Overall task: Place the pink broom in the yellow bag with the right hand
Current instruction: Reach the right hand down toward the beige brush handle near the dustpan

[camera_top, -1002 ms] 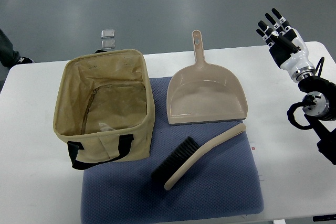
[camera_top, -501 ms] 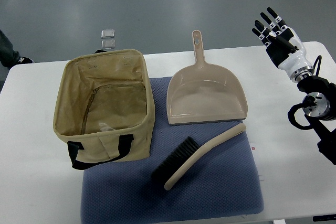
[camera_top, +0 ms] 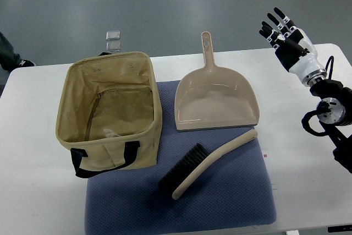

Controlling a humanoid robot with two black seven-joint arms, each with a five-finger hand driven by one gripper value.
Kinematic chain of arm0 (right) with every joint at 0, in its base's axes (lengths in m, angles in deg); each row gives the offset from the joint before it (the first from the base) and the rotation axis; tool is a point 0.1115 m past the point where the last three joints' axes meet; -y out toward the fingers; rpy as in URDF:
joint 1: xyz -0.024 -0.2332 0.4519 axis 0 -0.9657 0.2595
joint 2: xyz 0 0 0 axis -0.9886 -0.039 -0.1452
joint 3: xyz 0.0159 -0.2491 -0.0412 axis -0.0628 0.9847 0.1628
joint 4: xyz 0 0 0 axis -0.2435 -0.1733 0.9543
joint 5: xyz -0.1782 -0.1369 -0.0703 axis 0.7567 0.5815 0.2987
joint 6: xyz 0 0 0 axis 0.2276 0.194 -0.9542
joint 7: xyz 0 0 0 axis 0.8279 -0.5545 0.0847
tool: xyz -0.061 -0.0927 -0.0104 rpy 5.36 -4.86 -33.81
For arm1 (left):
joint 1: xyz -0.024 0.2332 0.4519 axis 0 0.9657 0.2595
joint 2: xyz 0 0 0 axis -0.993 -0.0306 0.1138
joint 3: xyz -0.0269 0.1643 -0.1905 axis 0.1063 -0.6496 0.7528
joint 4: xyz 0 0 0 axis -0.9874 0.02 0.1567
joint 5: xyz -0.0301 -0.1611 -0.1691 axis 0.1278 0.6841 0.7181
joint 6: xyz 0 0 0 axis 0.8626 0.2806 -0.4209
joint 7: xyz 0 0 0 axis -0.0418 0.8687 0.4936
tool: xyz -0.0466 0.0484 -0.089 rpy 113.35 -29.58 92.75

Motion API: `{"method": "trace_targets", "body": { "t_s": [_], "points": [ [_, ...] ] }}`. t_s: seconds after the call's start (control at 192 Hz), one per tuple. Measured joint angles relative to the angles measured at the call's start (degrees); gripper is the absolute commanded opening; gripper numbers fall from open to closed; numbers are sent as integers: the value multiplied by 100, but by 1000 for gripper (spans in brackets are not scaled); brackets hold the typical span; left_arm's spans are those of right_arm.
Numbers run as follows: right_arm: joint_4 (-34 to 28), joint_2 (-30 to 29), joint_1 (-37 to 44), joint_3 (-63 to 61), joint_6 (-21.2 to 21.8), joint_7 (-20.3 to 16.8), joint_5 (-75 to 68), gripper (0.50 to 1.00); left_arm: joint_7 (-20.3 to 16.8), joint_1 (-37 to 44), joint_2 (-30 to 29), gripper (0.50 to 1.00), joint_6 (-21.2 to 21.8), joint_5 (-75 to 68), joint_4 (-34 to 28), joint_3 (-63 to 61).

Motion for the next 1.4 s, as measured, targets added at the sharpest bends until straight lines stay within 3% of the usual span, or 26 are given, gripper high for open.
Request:
{"method": "trace_targets", "body": {
  "t_s": [0.203, 0.344, 0.678, 0.835, 1.012, 1.268, 1.398],
  "points": [
    [-29, 437, 216, 510, 629, 96, 423, 926, 0, -1, 0, 1000, 0, 0, 0, 0],
    [-87, 1055, 477, 1422, 939, 461, 682, 926, 0, 0, 0, 1000, 0, 0, 0, 0],
    [-983, 2003, 885, 2986, 941, 1552, 2853, 924, 1, 1, 0, 1000, 0, 0, 0, 0],
    [-1511, 2323, 1021, 3542, 467, 1828, 4127, 924, 0, 0, 0, 1000, 0, 0, 0, 0],
    [-2239, 2646, 1192, 4152, -163, 1874, 5144, 924, 1, 0, 0, 1000, 0, 0, 0, 0],
    [-2635, 2725, 1240, 4831, -1246, 1788, 6497, 913, 1, 0, 0, 1000, 2, 0, 0, 0],
    [-2647, 2726, 1358, 5218, -1732, 1482, 6745, 913, 1, 0, 0, 1000, 2, 0, 0, 0]
  ]
}}
